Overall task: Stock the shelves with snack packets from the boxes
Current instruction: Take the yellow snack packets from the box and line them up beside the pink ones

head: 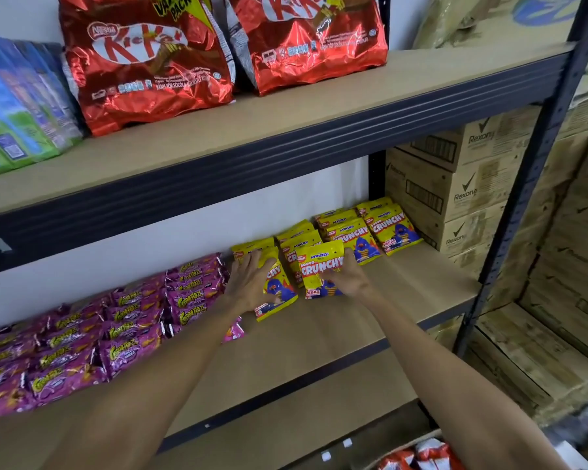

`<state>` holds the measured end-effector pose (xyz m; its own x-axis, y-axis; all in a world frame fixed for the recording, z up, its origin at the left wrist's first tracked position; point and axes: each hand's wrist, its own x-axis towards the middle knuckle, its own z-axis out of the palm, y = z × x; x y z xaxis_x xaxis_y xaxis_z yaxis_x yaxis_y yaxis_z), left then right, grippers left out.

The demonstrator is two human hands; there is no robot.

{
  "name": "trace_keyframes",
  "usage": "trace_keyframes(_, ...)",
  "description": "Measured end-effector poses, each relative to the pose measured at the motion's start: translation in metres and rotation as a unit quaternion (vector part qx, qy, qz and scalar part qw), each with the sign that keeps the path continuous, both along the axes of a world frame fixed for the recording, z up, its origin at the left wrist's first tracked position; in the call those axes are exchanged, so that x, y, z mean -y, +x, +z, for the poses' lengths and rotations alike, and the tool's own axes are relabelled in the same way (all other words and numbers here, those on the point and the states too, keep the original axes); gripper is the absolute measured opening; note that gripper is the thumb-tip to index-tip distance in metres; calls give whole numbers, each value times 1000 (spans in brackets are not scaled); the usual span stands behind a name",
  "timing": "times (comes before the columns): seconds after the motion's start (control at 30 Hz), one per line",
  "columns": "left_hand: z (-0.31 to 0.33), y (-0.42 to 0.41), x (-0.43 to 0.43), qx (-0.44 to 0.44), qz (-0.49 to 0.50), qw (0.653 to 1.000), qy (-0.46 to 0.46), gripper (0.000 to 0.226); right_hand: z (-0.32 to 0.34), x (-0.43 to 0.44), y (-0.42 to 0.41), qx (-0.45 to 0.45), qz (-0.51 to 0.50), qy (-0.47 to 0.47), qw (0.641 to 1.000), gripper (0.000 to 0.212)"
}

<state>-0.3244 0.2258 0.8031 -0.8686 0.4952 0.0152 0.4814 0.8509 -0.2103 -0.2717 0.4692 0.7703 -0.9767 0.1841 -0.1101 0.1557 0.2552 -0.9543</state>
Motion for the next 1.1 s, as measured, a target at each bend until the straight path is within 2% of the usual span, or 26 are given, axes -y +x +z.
trace_keyframes(0.1,-1,2,-1,23,-4,1000,-4,85,4,2,-6,-18,6,38,999,73)
trace_keyframes(0.33,-7,5,-1,55,-2,998,28,78,7,20,-16,-68,4,141,988,88)
trace_keyframes(0.43,-8,7,-3,63,1,997,38,76,-1,26,-18,-67,-10,238,969,76)
trace_keyframes(0.53,-12,8,-3,78,4,995,70,75,-7,31,-13,-97,-49,374,921,55)
trace_keyframes(0.6,-14,7,-2,88,5,992,87,75,-8,36,-10,-111,-46,420,900,41)
trace_keyframes(0.7,-16,6,-2,95,10,991,96,75,-17,44,-6,-105,-12,412,905,31)
trace_keyframes(1.1,-19,4,-2,99,13,990,96,74,-23,50,-1,-74,-17,405,911,35)
